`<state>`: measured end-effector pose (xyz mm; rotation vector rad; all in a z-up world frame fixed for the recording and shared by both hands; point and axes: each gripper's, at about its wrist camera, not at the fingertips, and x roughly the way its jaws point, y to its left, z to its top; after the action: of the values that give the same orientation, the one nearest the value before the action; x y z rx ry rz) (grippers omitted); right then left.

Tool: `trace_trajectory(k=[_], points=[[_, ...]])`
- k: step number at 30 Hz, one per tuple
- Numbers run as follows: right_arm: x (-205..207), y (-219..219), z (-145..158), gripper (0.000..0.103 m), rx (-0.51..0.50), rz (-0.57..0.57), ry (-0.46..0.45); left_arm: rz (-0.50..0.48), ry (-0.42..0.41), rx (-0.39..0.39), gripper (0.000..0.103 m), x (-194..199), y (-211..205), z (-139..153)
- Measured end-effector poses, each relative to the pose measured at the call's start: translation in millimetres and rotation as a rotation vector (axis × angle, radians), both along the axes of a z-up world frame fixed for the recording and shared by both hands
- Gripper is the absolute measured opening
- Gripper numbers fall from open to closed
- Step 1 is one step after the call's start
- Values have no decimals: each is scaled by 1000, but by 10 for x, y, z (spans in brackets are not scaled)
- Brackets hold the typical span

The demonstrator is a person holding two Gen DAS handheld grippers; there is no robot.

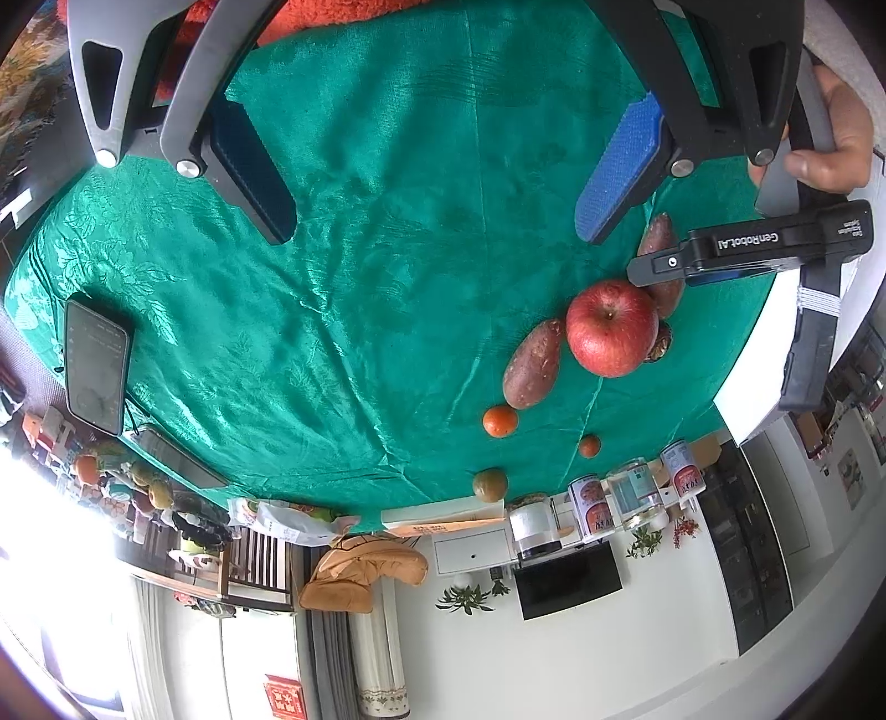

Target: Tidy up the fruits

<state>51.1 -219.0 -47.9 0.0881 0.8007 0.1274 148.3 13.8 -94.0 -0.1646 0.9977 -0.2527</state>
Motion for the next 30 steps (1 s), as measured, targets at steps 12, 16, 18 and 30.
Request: trace_trajectory(k=[12, 16, 18, 30], points=[[11, -24, -14, 100, 12, -1, 7, 0, 36, 91, 43, -250, 383, 73], [13, 1, -13, 100, 1, 2, 9, 17, 38, 146, 44, -330, 506, 58], [10, 12, -13, 100, -4, 3, 8, 25, 25, 138, 45, -352, 529, 50], [93, -268, -81, 101, 171, -32, 58, 193, -57, 250, 98, -274, 552, -146]])
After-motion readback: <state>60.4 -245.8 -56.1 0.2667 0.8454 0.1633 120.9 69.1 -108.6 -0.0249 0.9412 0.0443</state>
